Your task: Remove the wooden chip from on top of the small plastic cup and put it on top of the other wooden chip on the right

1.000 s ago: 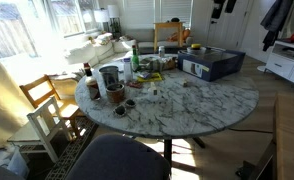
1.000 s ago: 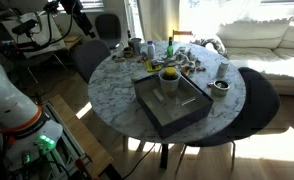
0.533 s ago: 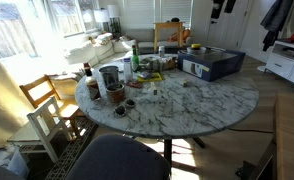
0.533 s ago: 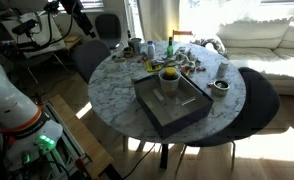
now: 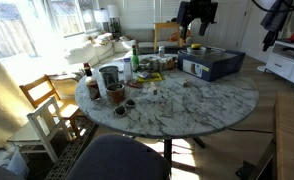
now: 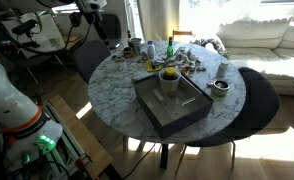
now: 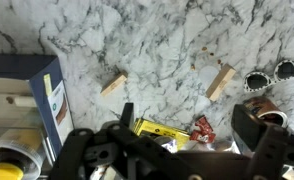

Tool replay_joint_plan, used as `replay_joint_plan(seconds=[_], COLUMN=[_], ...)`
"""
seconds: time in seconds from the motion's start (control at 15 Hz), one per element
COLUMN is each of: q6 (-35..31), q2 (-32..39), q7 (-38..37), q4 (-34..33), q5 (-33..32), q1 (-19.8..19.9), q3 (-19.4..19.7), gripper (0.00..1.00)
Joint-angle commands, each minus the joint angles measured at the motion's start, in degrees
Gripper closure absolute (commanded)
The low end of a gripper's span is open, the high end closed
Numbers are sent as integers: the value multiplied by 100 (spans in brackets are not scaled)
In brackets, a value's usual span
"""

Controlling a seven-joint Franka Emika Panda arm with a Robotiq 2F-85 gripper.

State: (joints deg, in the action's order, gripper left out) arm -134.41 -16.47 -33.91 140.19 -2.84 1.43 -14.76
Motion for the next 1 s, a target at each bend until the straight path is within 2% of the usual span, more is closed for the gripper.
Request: replay_joint_plan(seconds=[0.0, 0.27, 0.4, 0.47, 0.67, 0.93], q6=[-413, -334, -239, -359, -357, -348], q2=[1228, 2181, 2457, 2042, 2370, 2400], q7=[-811, -1506, -1117, -1254, -1224, -1211], q4=[-579, -1201, -1441, -1070, -1323, -1383], q5=[130, 50, 354, 112, 250, 255], q1=[-157, -534, -741, -744, -902, -905], q3=[-14, 91, 135, 257, 275, 302], gripper=[0, 0, 0, 0, 0, 0])
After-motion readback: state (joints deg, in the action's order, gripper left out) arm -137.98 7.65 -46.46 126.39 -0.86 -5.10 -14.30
